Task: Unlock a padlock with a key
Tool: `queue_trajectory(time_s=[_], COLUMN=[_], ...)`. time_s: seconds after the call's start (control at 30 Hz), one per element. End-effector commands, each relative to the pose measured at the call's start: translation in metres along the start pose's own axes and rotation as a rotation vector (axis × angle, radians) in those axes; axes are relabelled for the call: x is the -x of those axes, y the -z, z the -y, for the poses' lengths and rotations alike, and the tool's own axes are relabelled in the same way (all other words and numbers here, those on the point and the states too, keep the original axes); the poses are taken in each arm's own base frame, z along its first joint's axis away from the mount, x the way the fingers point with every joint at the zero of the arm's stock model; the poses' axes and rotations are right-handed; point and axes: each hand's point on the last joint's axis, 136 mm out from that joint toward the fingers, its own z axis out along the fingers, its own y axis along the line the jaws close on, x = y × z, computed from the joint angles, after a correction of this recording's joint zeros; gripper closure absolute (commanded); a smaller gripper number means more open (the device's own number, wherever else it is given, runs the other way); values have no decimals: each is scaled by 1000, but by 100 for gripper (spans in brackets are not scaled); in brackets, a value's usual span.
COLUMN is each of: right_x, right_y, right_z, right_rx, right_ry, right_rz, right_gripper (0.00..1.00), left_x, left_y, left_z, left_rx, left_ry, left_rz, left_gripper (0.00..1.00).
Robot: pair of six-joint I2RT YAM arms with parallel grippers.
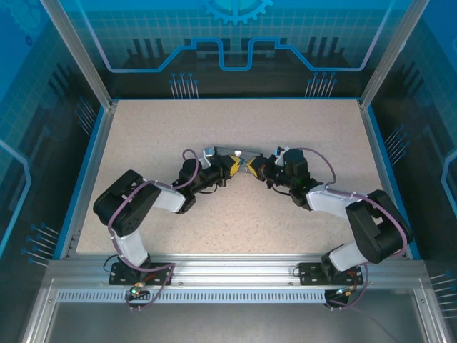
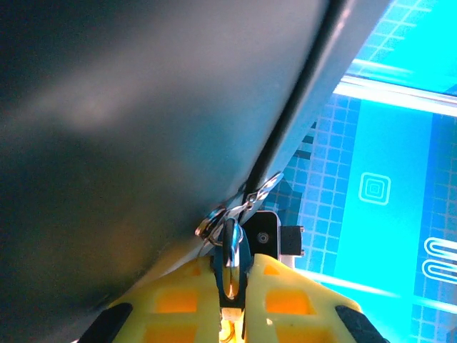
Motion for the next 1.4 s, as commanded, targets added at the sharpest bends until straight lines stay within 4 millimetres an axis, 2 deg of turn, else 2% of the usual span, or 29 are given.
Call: queue_trajectory(time_s=[0.0,0.63,0.87,1.0,1.13,1.27,1.37], right_x=[3,7,8,13,17,18,17], right_y=[0,-12,-7,-6,-8,-13,-16], right_z=[1,-8,8,22,27,22,10], right_rx=[11,-3,-107,-140,-148,-136,-95], right_ry=[21,81,165,159,157,186,210], right_rz=[7,-12,-5,3,3,-6,-16], right_gripper=[100,100,100,100,100,100,100], left_x=[-6,-8,-8,-8,-9,-9,-9], left_y=[-3,-4,-4,-4,-4,-4,-4], left_z=[27,27,30,30,30,30,30], left_rx=[-98,-96,-102,-103,-102,-100,-98], left_ry=[-30,-35,-35,-35,-35,-34,-34], left_rz=[-34,-42,-45,-44,-48,-46,-47], left_gripper=[100,100,100,100,100,100,100])
